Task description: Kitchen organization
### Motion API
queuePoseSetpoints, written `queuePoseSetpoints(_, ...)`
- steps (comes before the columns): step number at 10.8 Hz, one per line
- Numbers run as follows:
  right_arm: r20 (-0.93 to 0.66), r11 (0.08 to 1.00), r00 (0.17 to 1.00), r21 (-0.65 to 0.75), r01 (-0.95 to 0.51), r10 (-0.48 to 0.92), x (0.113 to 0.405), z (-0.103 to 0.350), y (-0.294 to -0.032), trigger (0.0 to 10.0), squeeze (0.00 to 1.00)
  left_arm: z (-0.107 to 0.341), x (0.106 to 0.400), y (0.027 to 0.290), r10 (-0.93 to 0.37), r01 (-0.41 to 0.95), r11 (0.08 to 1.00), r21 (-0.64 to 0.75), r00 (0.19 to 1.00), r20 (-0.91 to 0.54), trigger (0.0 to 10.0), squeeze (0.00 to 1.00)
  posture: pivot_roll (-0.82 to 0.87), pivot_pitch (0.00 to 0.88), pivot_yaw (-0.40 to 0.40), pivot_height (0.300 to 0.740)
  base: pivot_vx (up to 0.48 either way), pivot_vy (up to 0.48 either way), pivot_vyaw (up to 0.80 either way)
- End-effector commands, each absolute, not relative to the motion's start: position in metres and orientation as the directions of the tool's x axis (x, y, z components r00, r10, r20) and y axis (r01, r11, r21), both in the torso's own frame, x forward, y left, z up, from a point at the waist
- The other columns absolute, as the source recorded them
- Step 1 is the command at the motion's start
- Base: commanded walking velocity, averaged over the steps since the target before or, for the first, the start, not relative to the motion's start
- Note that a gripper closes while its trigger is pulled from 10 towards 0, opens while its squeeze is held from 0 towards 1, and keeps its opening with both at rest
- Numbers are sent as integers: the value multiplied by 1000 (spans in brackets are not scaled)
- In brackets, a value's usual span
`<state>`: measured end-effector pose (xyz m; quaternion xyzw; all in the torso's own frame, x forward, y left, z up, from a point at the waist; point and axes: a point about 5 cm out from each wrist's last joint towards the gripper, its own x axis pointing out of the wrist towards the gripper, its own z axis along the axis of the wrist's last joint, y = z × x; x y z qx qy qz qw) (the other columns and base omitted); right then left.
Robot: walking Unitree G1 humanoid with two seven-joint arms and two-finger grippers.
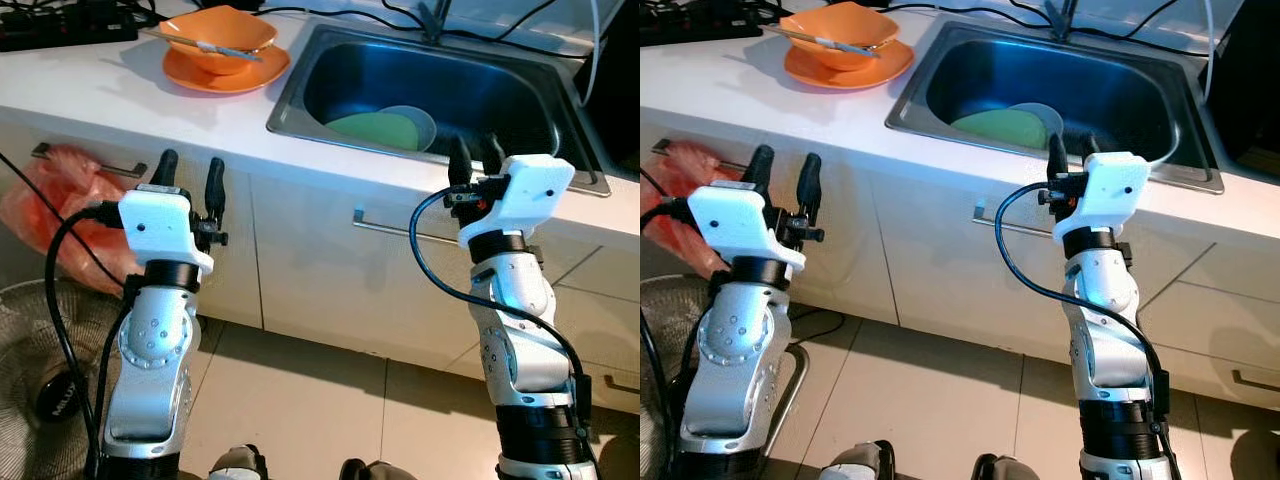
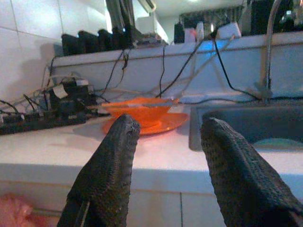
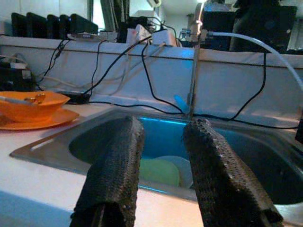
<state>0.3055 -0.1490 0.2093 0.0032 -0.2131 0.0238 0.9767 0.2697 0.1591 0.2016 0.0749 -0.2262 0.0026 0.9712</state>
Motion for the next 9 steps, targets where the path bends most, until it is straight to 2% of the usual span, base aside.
queuePoseSetpoints(1, 399, 999, 916, -27, -26, 35, 305, 202, -154, 10000, 0, 196, 269, 157, -51, -28, 984, 179, 905, 422, 10000, 0, 75, 170, -72, 740, 0, 0, 0)
queuePoseSetpoints(2, 387, 998, 921, -67, -17, 42, 305, 199, -155, 10000, 0, 196, 270, 160, -69, -39, 969, 244, 905, 419, 10000, 0, 75, 170, -72, 740, 0, 0, 0)
queuePoseSetpoints(3, 375, 985, 924, -170, -19, 82, 306, 197, -153, 10000, 0, 194, 271, 161, -122, -38, 926, 376, 911, 393, 10000, 0, 81, 169, -69, 740, 0, 0, 0)
queuePoseSetpoints(4, 372, 985, 925, -174, -10, 75, 306, 196, -154, 10000, 0, 194, 271, 160, -150, -30, 906, 423, 911, 384, 10000, 0, 80, 169, -67, 740, 0, 0, 0)
queuePoseSetpoints(9, 359, 982, 928, -185, -34, 99, 307, 194, -150, 10000, 0, 194, 273, 161, -98, -51, 931, 362, 919, 383, 10000, 0, 81, 170, -71, 740, 0, 0, 0)
